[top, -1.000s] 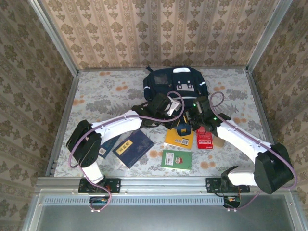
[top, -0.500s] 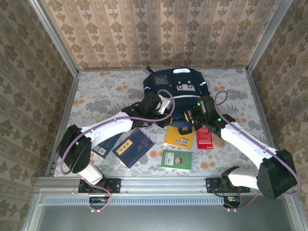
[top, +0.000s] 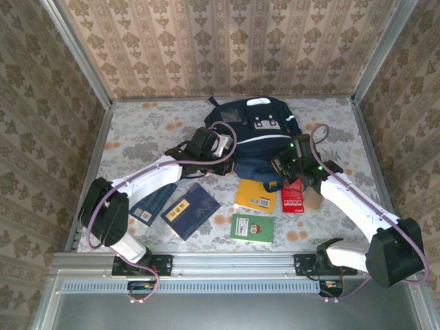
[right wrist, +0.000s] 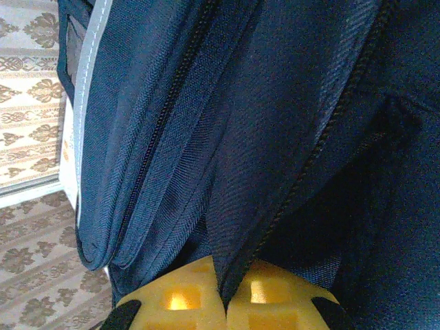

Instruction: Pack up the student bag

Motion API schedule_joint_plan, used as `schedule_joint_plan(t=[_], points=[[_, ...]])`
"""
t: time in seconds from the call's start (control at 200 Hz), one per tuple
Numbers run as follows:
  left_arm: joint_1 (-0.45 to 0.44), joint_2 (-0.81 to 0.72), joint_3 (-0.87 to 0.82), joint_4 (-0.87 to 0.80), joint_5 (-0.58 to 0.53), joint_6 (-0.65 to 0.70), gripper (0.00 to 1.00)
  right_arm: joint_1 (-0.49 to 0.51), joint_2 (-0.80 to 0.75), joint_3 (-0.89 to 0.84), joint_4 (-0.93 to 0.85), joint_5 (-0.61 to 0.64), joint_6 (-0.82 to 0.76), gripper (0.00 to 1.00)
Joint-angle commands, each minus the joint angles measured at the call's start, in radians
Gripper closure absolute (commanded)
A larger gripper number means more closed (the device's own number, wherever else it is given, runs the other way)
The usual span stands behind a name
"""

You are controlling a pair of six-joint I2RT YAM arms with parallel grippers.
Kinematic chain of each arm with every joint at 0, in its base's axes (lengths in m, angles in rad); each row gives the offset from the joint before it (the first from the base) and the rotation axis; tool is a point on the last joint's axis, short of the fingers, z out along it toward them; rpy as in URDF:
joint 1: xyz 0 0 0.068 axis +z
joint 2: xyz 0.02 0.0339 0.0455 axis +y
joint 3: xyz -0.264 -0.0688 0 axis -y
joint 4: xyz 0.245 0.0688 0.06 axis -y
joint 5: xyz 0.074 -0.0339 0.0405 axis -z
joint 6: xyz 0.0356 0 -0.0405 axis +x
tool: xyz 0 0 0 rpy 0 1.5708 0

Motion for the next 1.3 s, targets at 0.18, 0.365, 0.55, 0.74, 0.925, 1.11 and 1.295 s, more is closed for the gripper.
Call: schedule_joint_plan(t=[0.18,0.365,0.55,0.74,0.925,1.11,1.295], points=[[0.089,0.087,0.064,-0.029,-0.043,-0.047,0.99,-0.109,-0.008,0.067,-0.136,0.042,-0.161,1.0],[0.114,0.136,0.106,-0.024,-0.023,-0.045,1.0,-0.138,0.01,0.086,-0.16,0.027,-0.222,1.0],[0.095,0.169,0.143,0.025,0.06,-0.059,1.0,-0.137,0.023,0.103,-0.169,0.022,-0.231,0.68],[0.044,0.174,0.179,0.045,0.096,-0.061,1.0,-0.118,-0.001,0.126,-0.26,-0.009,-0.111,0.55],[-0.012,0.171,0.193,0.054,0.098,-0.064,1.0,-0.04,-0.053,0.11,-0.233,-0.043,0.012,0.55],[-0.055,0.179,0.212,0.051,0.096,-0.06,1.0,0.039,-0.057,0.057,-0.114,-0.08,0.154,0.55],[-0.083,0.179,0.219,0.047,0.094,-0.06,1.0,0.056,-0.03,0.034,-0.057,-0.076,0.209,0.49]])
